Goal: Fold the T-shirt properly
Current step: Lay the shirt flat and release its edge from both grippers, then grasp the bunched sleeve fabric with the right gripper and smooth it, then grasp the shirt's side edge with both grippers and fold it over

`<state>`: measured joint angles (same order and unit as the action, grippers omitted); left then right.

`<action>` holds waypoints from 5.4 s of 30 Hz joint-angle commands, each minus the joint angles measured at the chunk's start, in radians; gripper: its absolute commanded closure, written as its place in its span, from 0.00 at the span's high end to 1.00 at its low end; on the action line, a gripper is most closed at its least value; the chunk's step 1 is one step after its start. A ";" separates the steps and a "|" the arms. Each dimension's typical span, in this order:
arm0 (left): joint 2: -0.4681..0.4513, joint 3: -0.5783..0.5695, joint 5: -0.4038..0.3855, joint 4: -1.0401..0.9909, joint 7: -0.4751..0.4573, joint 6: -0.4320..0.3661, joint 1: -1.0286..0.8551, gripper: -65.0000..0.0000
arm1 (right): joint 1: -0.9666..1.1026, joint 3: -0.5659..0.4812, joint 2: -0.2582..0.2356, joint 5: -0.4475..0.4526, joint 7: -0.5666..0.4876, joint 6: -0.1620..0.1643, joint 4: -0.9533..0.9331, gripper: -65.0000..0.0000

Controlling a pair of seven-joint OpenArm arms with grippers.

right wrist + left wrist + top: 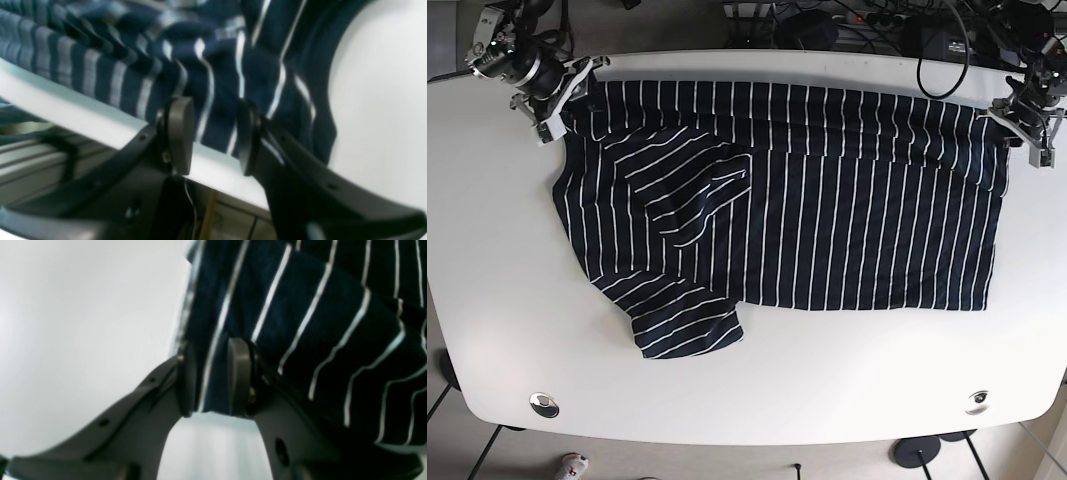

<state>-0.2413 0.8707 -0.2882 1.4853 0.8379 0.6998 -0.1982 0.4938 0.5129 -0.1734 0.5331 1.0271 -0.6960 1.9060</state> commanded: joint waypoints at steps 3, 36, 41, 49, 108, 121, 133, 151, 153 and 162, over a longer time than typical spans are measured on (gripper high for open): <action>-0.040 0.005 -0.012 -0.074 -0.018 -0.002 0.010 0.22 | -0.002 -0.056 0.004 -0.094 -0.143 -0.002 -0.087 0.31; -0.002 0.074 -0.013 0.183 -0.045 -0.002 -0.116 0.21 | -0.505 -0.340 -0.036 -0.067 -0.038 -0.002 -0.230 0.80; -0.002 0.074 -0.012 0.183 -0.045 -0.002 -0.111 0.21 | -0.633 -0.363 -0.010 -0.066 -0.057 -0.002 -0.451 0.80; -0.002 0.074 -0.012 0.182 -0.045 -0.002 -0.111 0.21 | -0.648 -0.471 0.028 -0.060 -0.072 -0.002 -0.524 0.80; -0.007 0.041 -0.013 0.088 -0.047 -0.002 -0.076 0.21 | -0.978 -0.210 0.018 -0.549 -0.555 -0.002 -0.937 0.79; -0.010 0.045 -0.009 0.079 -0.047 -0.002 -0.020 0.21 | -0.998 -0.210 -0.018 -0.538 -0.792 -0.002 -1.238 0.64; -0.115 0.040 0.315 -0.435 -0.062 -0.038 0.593 0.67 | -0.984 -0.204 -0.015 -0.523 -0.795 -0.002 -1.236 0.04; -0.290 -0.267 0.317 -1.038 -0.480 -0.176 0.797 0.63 | -0.927 -0.184 -0.022 -0.410 -0.789 -0.002 -1.161 0.03; -0.292 -0.293 0.315 -1.064 -0.480 -0.173 0.797 0.63 | -0.927 -0.182 -0.021 -0.410 -0.789 -0.002 -1.161 0.03; -0.203 -0.407 0.318 -1.075 -0.486 -0.065 0.805 0.12 | -0.917 -0.182 -0.018 -0.408 -0.789 -0.002 -1.160 0.03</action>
<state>-0.4259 0.4648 0.0105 0.4053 0.3172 0.6235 0.5957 -0.4026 0.3283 -0.1806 0.1215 0.2378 -0.6926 0.7307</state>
